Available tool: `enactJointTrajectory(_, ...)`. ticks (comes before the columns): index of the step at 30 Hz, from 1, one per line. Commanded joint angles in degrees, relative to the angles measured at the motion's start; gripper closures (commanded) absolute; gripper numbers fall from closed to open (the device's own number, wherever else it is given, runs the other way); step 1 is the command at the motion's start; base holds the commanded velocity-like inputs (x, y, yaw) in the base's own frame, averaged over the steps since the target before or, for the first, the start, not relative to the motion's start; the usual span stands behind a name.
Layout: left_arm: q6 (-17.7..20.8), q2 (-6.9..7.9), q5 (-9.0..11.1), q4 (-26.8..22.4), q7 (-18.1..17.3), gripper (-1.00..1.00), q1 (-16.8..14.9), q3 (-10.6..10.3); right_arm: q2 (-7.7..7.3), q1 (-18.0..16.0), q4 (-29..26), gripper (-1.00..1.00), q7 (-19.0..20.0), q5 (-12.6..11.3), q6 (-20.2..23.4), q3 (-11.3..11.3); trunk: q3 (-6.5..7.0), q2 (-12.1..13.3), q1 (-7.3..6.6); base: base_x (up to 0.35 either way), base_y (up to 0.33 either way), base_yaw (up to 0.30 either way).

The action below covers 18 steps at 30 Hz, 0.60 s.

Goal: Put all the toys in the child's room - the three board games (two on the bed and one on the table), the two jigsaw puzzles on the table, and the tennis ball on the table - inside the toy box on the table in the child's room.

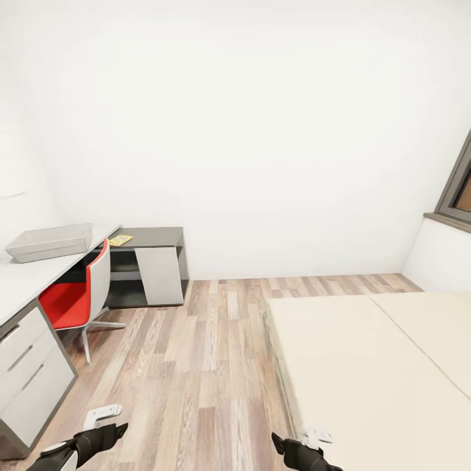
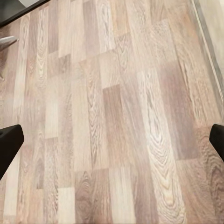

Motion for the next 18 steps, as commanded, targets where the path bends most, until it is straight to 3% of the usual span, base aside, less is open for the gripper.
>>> enactJointTrajectory(1,0.6,-0.02,0.6,-0.1,-0.4,-1.0,0.0,0.3,0.08,0.0,-0.1,-1.0,0.4,-0.5,0.5,-0.4,-0.14,-0.1,0.04,0.0,0.222,0.0)
enactJointTrajectory(13,0.6,-0.02,0.6,-0.1,-0.4,-1.0,0.0,0.3,0.08,0.0,-0.1,-1.0,0.4,-1.1,0.5,-0.4,-0.13,-0.1,0.04,0.0,0.222,-0.002)
enactJointTrajectory(18,0.6,-0.02,0.6,-0.1,-0.4,-1.0,0.0,0.3,0.08,0.0,-0.1,-1.0,0.4,-1.1,0.6,-0.4,0.03,-0.1,0.04,0.0,0.222,-0.139)
